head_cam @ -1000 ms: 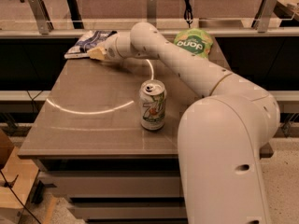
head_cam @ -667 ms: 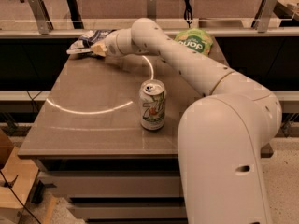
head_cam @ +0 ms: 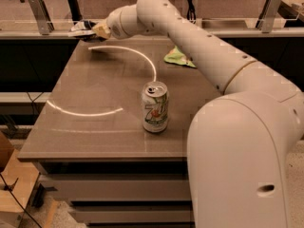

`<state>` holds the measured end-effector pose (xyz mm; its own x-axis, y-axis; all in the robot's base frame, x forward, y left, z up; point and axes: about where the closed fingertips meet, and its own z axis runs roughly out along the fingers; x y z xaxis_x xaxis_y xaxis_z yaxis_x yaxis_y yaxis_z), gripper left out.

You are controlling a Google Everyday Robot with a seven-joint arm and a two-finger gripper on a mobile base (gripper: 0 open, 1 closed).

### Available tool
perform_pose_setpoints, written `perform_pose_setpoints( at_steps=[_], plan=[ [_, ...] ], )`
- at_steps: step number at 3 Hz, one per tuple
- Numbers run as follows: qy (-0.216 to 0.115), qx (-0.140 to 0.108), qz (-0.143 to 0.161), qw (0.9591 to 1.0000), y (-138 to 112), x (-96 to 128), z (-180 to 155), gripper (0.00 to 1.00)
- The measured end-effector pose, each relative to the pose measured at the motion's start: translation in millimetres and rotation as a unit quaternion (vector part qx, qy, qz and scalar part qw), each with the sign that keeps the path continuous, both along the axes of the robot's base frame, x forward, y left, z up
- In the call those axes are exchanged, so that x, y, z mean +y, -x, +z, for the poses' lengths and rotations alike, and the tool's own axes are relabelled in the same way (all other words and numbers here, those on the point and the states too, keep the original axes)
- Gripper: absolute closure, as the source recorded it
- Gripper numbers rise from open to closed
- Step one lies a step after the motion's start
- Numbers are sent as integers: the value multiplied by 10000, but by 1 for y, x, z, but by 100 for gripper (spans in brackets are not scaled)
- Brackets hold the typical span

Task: Pick blue chip bag

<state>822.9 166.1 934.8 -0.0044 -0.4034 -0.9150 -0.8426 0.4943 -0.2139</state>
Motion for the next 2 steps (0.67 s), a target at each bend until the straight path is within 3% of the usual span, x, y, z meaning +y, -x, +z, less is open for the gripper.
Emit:
perform_pose_setpoints(
  at_steps=[1,2],
  plan=[
    [99,-375,16,9992,14,-13,61,100],
    [99,-374,16,9992,14,-13,61,100]
  ],
)
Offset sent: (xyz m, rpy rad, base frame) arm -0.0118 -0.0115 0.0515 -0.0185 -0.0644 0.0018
